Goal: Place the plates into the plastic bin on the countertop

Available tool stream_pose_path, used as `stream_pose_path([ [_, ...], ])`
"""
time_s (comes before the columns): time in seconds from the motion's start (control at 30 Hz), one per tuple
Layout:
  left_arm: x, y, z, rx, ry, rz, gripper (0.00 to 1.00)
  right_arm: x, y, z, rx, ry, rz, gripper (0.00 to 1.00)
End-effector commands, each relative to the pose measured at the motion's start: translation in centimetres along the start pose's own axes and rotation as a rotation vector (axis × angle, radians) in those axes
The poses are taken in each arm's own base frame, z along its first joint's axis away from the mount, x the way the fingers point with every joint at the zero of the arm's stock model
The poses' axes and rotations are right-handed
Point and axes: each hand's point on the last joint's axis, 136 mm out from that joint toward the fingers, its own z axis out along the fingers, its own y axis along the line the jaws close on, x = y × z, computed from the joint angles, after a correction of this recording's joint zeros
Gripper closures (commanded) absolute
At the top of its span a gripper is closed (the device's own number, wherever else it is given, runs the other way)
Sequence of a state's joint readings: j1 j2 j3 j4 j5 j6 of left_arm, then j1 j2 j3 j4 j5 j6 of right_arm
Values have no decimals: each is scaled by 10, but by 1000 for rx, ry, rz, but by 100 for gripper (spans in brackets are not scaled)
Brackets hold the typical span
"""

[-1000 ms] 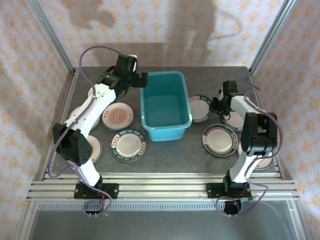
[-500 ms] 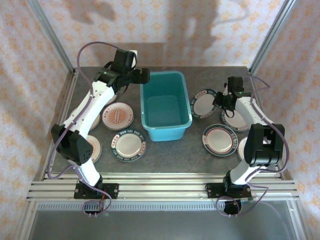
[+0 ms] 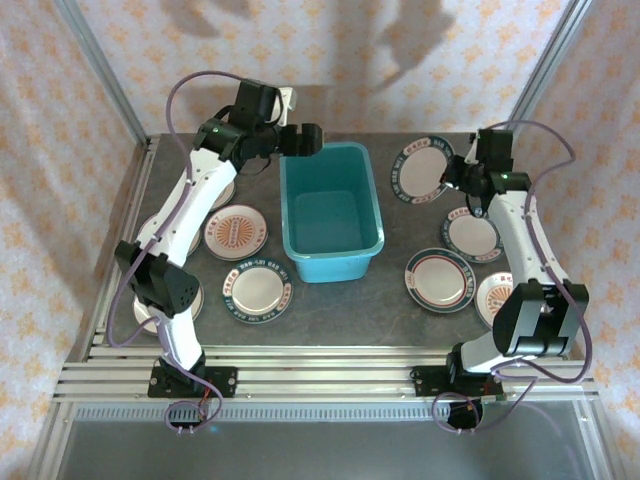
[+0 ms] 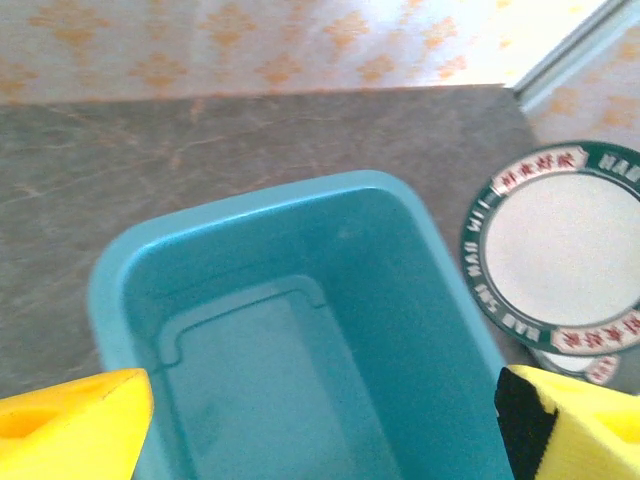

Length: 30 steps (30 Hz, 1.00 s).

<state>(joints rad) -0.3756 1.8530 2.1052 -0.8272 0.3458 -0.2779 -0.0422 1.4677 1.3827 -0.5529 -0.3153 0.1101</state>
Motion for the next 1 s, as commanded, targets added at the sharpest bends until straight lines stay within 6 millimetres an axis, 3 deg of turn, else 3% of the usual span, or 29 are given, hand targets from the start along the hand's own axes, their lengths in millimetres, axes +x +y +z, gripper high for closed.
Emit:
stream_pose_path([
  [0.0,2,-30,-4,122,36,-26,11,-37,17,-43,-42,-124,-30,100],
  [0.17,-2,-57,-5,212,35,-4,12,-58,49,-70,-165,-164,-47,100],
  [0.23,2,-60,10,225,59,-11,13,-64,61,-82,-204,-183,-58,100],
  [0.4,-4,-72,17,273,48,-38,15,-70,92,-100,-301,-203,-86,100],
  [0.67,-4,-79,29,295,66,-83,21,-61,134,-98,-410,-173,-120,100],
  [0.97,1,-76,43,290,90,-125,35,-50,156,-87,-474,-115,-122,100],
])
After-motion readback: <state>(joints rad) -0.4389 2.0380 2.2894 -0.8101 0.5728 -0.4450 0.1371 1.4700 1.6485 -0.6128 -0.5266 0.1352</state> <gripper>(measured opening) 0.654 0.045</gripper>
